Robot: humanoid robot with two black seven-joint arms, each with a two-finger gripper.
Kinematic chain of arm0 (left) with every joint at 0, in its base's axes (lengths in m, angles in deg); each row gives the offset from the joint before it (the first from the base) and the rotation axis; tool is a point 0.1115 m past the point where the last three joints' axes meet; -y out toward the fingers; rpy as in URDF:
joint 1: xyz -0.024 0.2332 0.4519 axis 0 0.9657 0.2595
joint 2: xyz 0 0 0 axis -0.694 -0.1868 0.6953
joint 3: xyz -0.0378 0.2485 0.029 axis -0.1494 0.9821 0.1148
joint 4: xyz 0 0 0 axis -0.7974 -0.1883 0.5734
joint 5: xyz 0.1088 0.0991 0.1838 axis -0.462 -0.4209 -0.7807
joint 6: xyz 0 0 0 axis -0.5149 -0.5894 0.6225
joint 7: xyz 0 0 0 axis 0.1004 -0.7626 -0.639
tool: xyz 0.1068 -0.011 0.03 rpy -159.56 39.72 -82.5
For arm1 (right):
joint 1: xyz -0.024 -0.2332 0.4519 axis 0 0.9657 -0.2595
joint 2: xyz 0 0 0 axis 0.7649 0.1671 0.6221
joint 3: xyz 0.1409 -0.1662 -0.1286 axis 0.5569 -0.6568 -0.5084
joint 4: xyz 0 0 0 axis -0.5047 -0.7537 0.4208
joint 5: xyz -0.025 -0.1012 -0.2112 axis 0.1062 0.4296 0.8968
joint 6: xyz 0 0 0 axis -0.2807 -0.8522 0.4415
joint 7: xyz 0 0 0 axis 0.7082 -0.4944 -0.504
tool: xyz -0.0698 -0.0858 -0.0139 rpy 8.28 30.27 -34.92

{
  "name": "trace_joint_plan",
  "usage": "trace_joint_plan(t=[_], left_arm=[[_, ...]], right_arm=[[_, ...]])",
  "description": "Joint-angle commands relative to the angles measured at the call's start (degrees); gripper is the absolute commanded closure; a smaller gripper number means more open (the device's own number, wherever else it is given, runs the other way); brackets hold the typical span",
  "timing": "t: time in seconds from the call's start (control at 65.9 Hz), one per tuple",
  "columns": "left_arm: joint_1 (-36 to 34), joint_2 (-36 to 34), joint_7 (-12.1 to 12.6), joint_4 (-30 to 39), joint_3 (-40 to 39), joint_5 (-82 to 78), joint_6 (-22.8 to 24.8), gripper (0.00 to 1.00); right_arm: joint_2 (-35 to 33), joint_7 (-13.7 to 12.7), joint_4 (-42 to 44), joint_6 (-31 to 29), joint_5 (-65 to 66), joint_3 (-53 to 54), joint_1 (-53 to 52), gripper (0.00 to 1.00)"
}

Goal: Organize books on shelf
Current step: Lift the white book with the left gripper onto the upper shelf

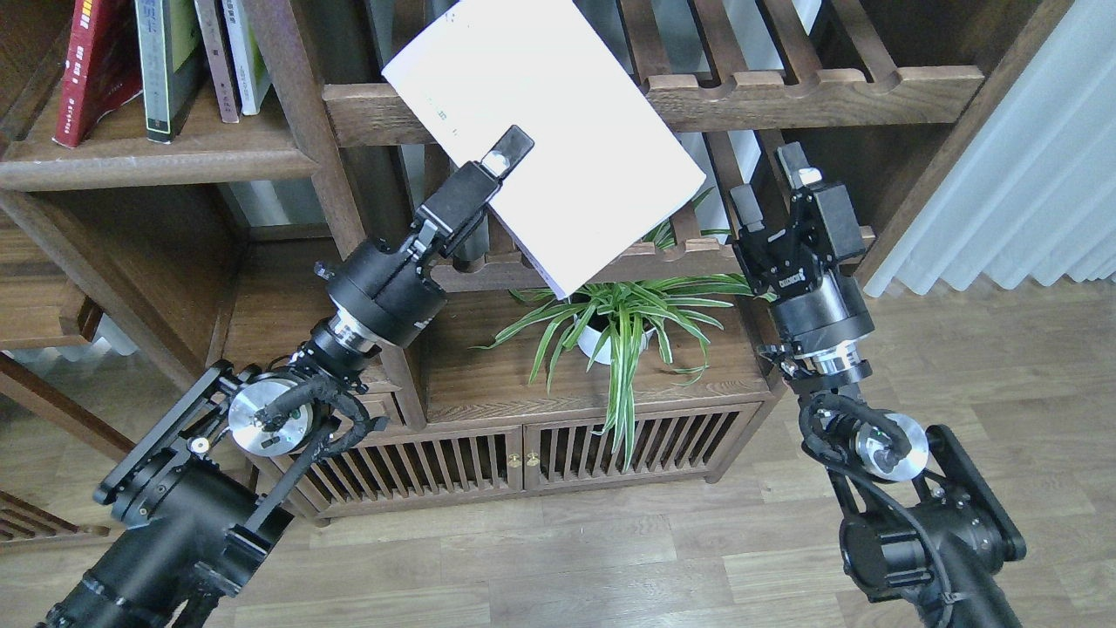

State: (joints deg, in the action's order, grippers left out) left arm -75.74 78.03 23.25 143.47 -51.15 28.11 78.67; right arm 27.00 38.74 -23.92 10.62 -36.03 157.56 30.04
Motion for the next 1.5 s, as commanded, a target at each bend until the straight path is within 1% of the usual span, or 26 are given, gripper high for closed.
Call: trace_joint_plan(t=[0.0,0.046,0.061,0.091,0.197,0.349,0.592,0.805,0.82,0.85,0.881,0.956,1.017,1.169,1.336,1.488], left_arm=[[-1.17,0.00,0.28,0.00,0.12,-0.27,0.00,1.00],[-1.78,0.00,0.28,0.09,0.29,-0.35,0.00,1.00],[-2.83,0.00,0.28,0.00,0.55,-0.35,0.00,1.00],[-3.27,0.00,0.28,0.00,0.64,-0.35,0.00,1.00],[-4.94,0.00,0.28,0.09,0.82,-0.35,0.00,1.00],[-7.49,0.00,0.28,0.09,0.82,-0.44,0.00,1.00],[-14.52,0.00,0.19,0.09,-0.23,-0.44,0.00,1.00],[-17.51,0.00,0.28,0.09,-4.54,-0.35,0.00,1.00],[-17.69,0.00,0.28,0.09,-6.28,-0.35,0.00,1.00],[-17.78,0.00,0.45,0.09,-7.35,-0.35,0.00,1.00],[-17.78,0.00,0.72,0.09,-7.97,-0.35,0.00,1.00],[-17.95,0.00,2.47,0.09,-10.78,-0.27,0.00,1.00],[-18.13,0.00,3.09,0.09,-12.71,-0.18,0.00,1.00],[-19.18,0.00,3.27,0.09,-15.88,-0.09,0.00,1.00],[-19.98,0.00,4.14,0.09,-19.65,-0.09,0.00,1.00],[-19.97,0.00,3.97,0.09,-22.12,0.26,0.00,1.00]], right_arm=[[-0.01,0.02,0.15,1.83,0.13,-0.32,-0.14,0.02],[-0.01,0.02,0.15,2.62,0.22,-0.32,-0.23,0.02],[-0.01,0.11,0.24,4.10,0.22,-0.41,-0.23,0.02],[-0.01,0.11,0.32,4.90,0.31,-0.32,-0.23,0.02],[-0.01,0.11,0.76,6.75,0.31,-0.32,-0.14,0.02],[0.08,0.11,1.03,7.81,0.31,-0.49,-0.05,0.02],[0.08,0.11,1.03,8.95,0.31,-0.85,-0.23,0.02],[-0.01,0.11,1.03,9.13,0.39,-0.85,-0.31,0.02],[-0.09,0.11,1.03,9.22,0.48,-0.93,-0.40,0.02],[-0.09,0.11,1.03,9.30,0.48,-0.94,-0.49,0.02],[-0.09,0.11,1.03,9.30,0.48,-0.94,-0.49,0.02],[-0.18,0.11,1.03,9.48,0.57,-1.02,-0.49,0.02],[-0.18,0.11,1.12,9.66,1.01,-1.02,-0.49,0.02],[-0.01,0.11,1.82,9.74,2.24,-1.02,-0.40,0.02],[-0.01,0.11,1.82,9.74,2.59,-1.20,-0.58,0.02],[-0.01,0.11,1.99,9.74,2.59,-2.08,-0.58,0.02]])
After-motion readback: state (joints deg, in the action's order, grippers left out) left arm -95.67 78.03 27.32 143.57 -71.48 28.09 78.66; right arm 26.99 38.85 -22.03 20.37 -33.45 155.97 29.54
